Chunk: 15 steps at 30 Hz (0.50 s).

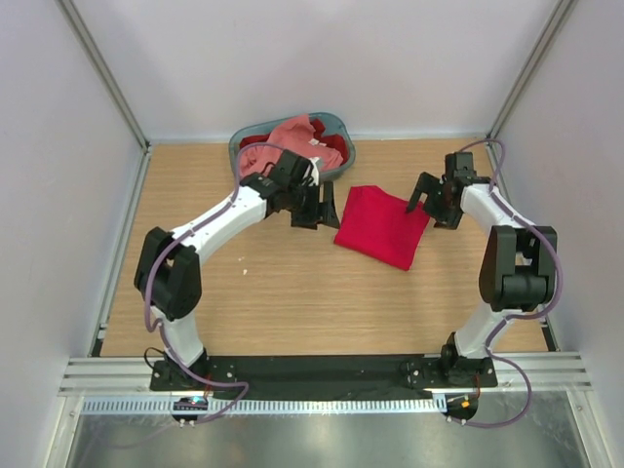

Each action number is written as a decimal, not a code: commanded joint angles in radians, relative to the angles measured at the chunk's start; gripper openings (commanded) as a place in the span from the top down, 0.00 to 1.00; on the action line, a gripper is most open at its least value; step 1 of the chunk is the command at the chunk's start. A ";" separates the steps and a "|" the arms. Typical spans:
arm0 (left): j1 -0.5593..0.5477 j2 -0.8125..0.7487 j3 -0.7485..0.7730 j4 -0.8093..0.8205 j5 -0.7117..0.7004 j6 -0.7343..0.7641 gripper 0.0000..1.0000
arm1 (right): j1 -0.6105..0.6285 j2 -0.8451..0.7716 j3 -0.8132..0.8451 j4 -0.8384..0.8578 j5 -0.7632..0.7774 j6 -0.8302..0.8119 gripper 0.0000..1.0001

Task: Fold and stack the t-shirts
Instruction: Fold the tshirt, then neatly place the folded tshirt to the corner

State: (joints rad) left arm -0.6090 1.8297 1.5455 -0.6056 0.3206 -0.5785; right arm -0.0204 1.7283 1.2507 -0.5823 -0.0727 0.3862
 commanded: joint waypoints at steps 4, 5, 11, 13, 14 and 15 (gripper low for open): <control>-0.041 -0.218 -0.165 0.021 0.057 -0.040 0.32 | -0.067 0.130 -0.004 0.225 -0.208 -0.067 0.01; -0.041 -0.246 -0.194 0.014 0.055 -0.040 0.32 | -0.079 0.155 0.004 0.228 -0.241 -0.076 0.01; -0.041 -0.447 -0.278 -0.086 0.025 -0.032 0.31 | -0.084 0.255 0.038 0.263 -0.332 -0.118 0.01; -0.041 -0.478 -0.283 -0.109 0.017 -0.037 0.31 | -0.084 0.287 0.053 0.260 -0.367 -0.139 0.03; -0.041 -0.503 -0.283 -0.117 0.012 -0.038 0.31 | -0.084 0.315 0.058 0.260 -0.392 -0.136 0.06; -0.041 -0.515 -0.282 -0.123 -0.006 -0.038 0.31 | -0.076 0.321 0.062 0.260 -0.453 -0.120 0.09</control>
State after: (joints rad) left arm -0.6525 1.3647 1.2675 -0.6914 0.3344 -0.6052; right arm -0.1108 1.9736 1.3075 -0.3187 -0.3962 0.2893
